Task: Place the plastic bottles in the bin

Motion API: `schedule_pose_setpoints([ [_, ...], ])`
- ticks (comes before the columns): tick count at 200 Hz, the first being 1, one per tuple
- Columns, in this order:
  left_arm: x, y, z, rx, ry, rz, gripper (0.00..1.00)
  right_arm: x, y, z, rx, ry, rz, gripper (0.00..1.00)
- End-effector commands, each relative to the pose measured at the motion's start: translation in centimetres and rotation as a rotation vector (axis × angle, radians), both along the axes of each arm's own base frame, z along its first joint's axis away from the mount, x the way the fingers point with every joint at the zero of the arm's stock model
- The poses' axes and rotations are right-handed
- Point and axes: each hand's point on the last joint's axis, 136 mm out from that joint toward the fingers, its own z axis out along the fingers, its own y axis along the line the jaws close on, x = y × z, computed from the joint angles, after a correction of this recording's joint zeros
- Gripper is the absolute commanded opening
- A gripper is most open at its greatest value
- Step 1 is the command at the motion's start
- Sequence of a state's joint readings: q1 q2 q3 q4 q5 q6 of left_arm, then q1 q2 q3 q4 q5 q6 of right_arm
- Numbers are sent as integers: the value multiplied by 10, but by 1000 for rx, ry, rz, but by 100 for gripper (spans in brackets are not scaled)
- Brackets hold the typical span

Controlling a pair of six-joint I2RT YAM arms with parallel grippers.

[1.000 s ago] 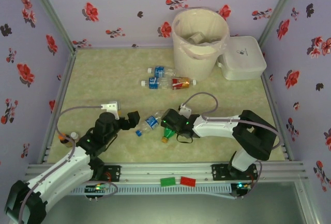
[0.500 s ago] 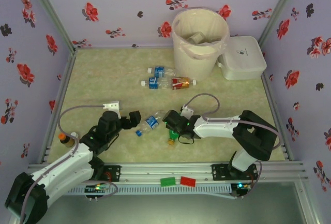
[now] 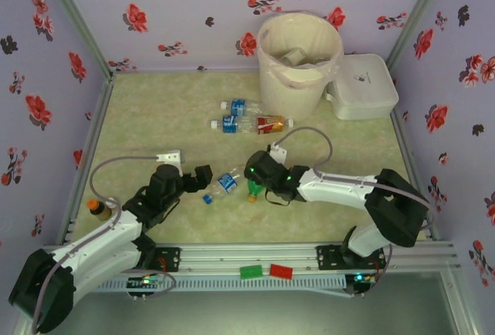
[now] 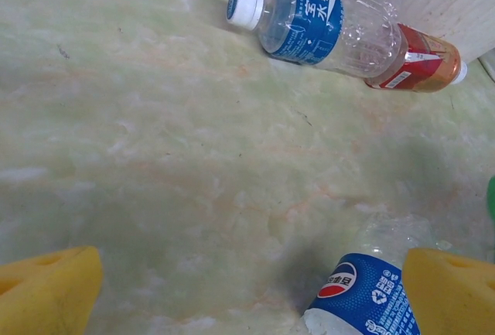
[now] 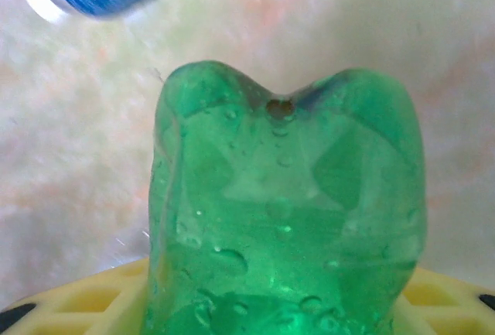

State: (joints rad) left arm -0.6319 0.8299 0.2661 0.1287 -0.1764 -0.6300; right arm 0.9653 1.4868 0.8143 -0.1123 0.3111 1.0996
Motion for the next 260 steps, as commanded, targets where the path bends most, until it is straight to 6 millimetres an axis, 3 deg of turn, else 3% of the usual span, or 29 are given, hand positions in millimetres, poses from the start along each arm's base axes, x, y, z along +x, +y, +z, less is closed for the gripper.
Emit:
schedule_pose_setpoints([
  [1, 10, -3, 19, -34, -52, 18, 100, 32, 9, 58, 71, -140, 57, 52],
  [86, 9, -2, 15, -17, -40, 15, 100, 118, -16, 238, 39, -520, 121, 50],
  [106, 8, -1, 13, -11, -31, 14, 100, 138, -30, 279, 59, -606, 84, 49],
  [140, 6, -1, 10, -4, -18, 10, 100, 181, -60, 324, 57, -658, -1, 49],
  [165, 2, -1, 5, -4, 6, 2, 100, 215, -84, 338, 41, -690, -75, 48],
  [193, -3, -3, 0, -5, 35, -18, 100, 252, -109, 337, -3, -694, -152, 47],
  [198, -4, -3, 0, -6, 40, -21, 100, 258, -111, 335, -14, -697, -157, 48],
  [202, 0, -6, 11, -20, 23, -24, 100, 262, -113, 334, -25, -700, -159, 47],
  [231, -6, -6, 9, -15, 44, -40, 100, 290, -121, 319, -94, -676, -176, 47],
  [260, -8, -5, 12, -12, 43, -43, 100, 314, -115, 295, -107, -627, -150, 49],
])
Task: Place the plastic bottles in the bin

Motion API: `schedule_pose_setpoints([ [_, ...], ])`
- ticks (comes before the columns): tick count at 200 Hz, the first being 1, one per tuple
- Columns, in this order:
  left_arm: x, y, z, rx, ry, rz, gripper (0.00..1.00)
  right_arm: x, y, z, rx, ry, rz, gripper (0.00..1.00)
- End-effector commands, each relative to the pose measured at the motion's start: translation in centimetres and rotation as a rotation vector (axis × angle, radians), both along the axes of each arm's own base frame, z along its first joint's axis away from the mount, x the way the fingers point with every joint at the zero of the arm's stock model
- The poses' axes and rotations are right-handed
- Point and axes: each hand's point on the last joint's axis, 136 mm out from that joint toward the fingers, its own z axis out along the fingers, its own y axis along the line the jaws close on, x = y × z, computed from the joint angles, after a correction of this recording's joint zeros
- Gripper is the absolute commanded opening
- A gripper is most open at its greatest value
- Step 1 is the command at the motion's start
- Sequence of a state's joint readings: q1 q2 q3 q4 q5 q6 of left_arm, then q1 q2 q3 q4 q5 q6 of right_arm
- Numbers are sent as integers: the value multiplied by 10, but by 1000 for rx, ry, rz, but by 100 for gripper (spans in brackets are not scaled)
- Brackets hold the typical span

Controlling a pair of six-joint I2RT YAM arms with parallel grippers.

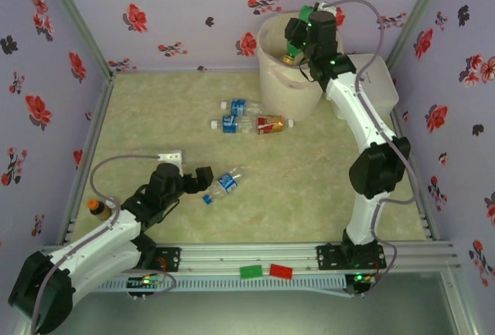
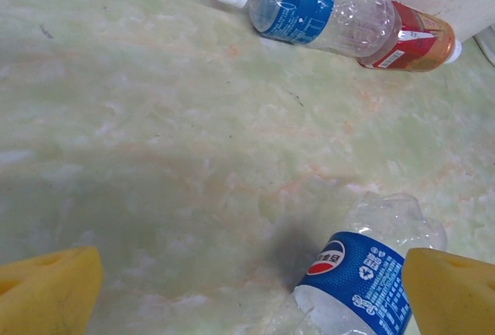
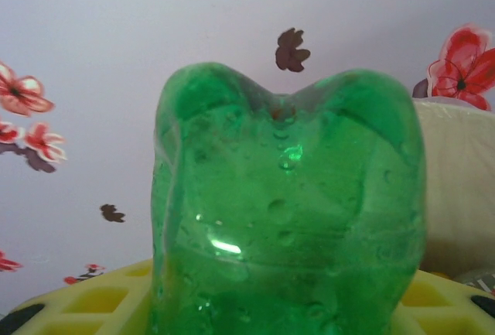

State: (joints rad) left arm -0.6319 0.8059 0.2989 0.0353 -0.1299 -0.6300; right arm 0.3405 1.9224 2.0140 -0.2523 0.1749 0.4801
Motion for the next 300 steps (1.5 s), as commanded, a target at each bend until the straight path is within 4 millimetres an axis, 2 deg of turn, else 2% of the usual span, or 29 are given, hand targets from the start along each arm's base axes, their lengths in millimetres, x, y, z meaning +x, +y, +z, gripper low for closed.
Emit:
schedule_pose_setpoints([
  [1, 0, 0, 11, -14, 0, -3, 100, 12, 1, 0, -35, 4, 10, 49],
  [25, 0, -1, 17, -10, -6, -10, 100, 26, 6, -15, -49, 42, 18, 53],
  [43, -1, -1, 20, -3, -8, -16, 100, 34, 8, -22, -51, 55, 13, 66],
  [55, -2, -1, 21, -2, -7, -18, 100, 37, 10, -21, -43, 51, 13, 77],
  [69, -3, 0, 21, 2, -5, -19, 100, 37, 10, -13, -37, 35, 14, 99],
  [93, -5, 2, 18, 5, 1, -19, 100, 31, 7, 8, -48, 1, 17, 100],
  [117, -6, 2, 16, 3, 6, -18, 100, 12, 4, 34, -67, -28, 39, 100],
  [134, -5, 1, 17, 2, 3, -23, 100, -6, 5, 44, -79, -22, 69, 100],
  [160, -3, -3, 20, 0, -1, -36, 100, -40, 12, 41, -102, 12, 130, 100],
  [184, -1, -11, 21, -1, 15, -66, 100, -79, 17, 37, -125, 21, 163, 100],
  [207, -1, -21, 21, 2, 36, -105, 100, -119, 25, 22, -120, 40, 211, 100],
  [211, -1, -23, 21, 3, 40, -114, 100, -126, 27, 12, -124, 60, 220, 100],
  [238, -4, -35, 18, 29, 68, -169, 100, -171, 37, -24, -104, 111, 271, 100],
  [267, -11, -46, 7, 86, 109, -232, 100, -207, 36, -85, -23, 209, 273, 99],
  [300, -19, -63, -5, 141, 155, -318, 100, -233, 21, -154, -3, 338, 224, 100],
])
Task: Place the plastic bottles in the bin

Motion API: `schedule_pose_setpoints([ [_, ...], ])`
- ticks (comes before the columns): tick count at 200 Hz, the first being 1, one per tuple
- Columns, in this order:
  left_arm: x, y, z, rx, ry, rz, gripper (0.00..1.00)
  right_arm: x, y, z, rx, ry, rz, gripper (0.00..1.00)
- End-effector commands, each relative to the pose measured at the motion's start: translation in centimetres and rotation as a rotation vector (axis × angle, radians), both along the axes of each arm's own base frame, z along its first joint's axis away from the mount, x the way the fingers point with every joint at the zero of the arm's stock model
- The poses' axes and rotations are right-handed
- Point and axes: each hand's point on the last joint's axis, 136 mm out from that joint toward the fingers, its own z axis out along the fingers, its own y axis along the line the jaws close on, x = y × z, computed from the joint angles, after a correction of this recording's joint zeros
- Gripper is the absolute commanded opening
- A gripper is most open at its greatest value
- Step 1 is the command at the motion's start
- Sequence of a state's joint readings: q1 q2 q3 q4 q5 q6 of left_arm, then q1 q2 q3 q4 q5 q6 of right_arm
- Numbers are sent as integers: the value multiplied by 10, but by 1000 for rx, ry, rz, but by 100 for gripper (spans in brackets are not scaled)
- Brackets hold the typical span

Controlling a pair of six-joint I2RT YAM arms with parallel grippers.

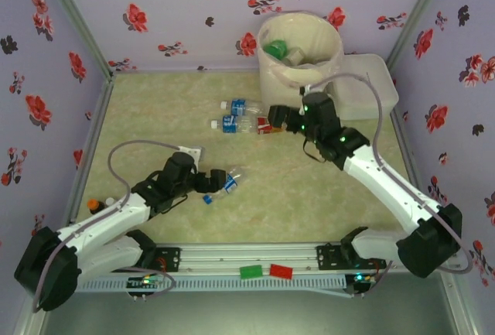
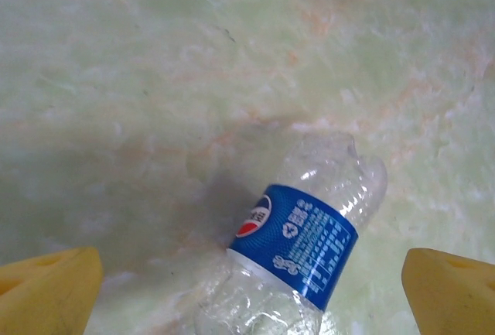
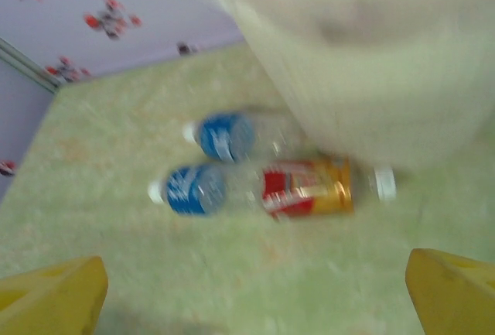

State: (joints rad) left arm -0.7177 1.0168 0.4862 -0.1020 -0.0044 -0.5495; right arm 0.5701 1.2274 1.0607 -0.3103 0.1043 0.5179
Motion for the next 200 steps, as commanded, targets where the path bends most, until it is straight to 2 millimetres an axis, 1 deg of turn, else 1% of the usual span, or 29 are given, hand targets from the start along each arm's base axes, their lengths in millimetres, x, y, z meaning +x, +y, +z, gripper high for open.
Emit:
schedule_pose_setpoints([
  [1, -7, -14, -2, 43, 21, -90, 100, -10, -7, -22, 63, 42, -66, 100],
  [17, -7, -22, -7, 69, 38, -122, 100, -22, -17, -50, 51, 113, -106, 100],
  [46, -5, -32, -21, 112, 74, -149, 100, -40, -36, -94, 89, 189, -210, 100],
  [60, -4, -36, -28, 131, 92, -160, 100, -46, -45, -112, 119, 214, -277, 100],
  [82, -5, -41, -38, 173, 121, -182, 100, -52, -49, -131, 166, 245, -318, 100],
  [102, -7, -47, -44, 201, 136, -208, 100, -53, -49, -139, 190, 255, -335, 100],
  [140, -12, -54, -55, 244, 158, -232, 100, -49, -46, -137, 189, 251, -330, 100],
  [200, -13, -58, -68, 327, 176, -251, 89, -49, -43, -138, 201, 257, -325, 100],
])
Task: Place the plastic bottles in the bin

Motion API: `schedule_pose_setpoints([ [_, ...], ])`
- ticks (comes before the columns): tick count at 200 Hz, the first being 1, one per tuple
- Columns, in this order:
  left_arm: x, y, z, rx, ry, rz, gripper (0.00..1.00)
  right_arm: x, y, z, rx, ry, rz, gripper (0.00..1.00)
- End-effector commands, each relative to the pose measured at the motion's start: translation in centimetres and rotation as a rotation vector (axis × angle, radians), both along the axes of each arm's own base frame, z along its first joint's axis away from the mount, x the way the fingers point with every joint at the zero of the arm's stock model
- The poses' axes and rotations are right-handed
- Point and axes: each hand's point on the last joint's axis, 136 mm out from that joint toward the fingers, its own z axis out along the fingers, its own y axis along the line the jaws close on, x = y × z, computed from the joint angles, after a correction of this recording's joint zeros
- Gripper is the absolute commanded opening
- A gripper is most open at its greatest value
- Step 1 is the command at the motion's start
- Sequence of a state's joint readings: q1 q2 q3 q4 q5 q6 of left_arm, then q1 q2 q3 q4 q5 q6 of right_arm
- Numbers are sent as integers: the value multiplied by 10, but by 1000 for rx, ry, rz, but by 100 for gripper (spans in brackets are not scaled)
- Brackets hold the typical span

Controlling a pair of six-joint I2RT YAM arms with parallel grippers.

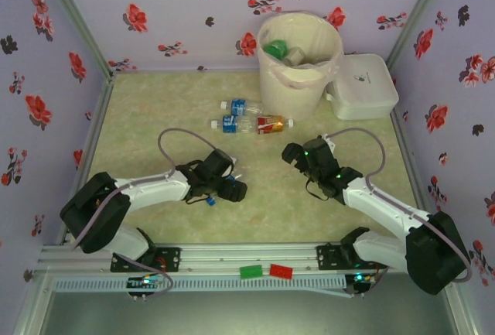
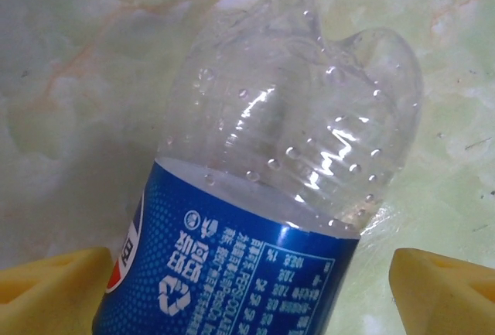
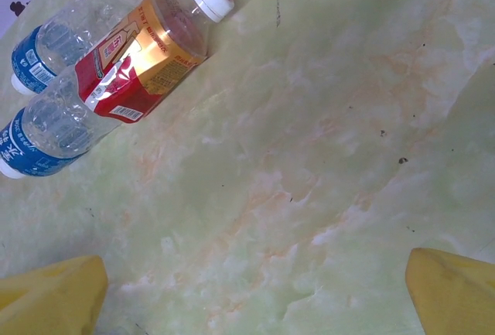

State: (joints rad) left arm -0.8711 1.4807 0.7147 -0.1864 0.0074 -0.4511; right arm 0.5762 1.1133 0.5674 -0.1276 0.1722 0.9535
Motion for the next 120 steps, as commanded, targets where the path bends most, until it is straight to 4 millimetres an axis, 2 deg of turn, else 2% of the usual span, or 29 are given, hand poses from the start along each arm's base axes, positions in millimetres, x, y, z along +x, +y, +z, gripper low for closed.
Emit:
schedule_pose_setpoints([
  [1, 3, 1, -2, 59, -15, -22, 89, 4, 3, 4, 16, -18, -18, 100],
  [39, 7, 3, -5, 90, -32, -8, 79, 4, 3, 5, 21, -19, -18, 100],
  [69, 9, 5, -2, 88, -52, 2, 63, 5, 4, 6, 29, -23, -20, 100],
  [120, 13, 2, 16, 24, -106, 18, 47, 5, 4, 7, 33, -27, -21, 100],
])
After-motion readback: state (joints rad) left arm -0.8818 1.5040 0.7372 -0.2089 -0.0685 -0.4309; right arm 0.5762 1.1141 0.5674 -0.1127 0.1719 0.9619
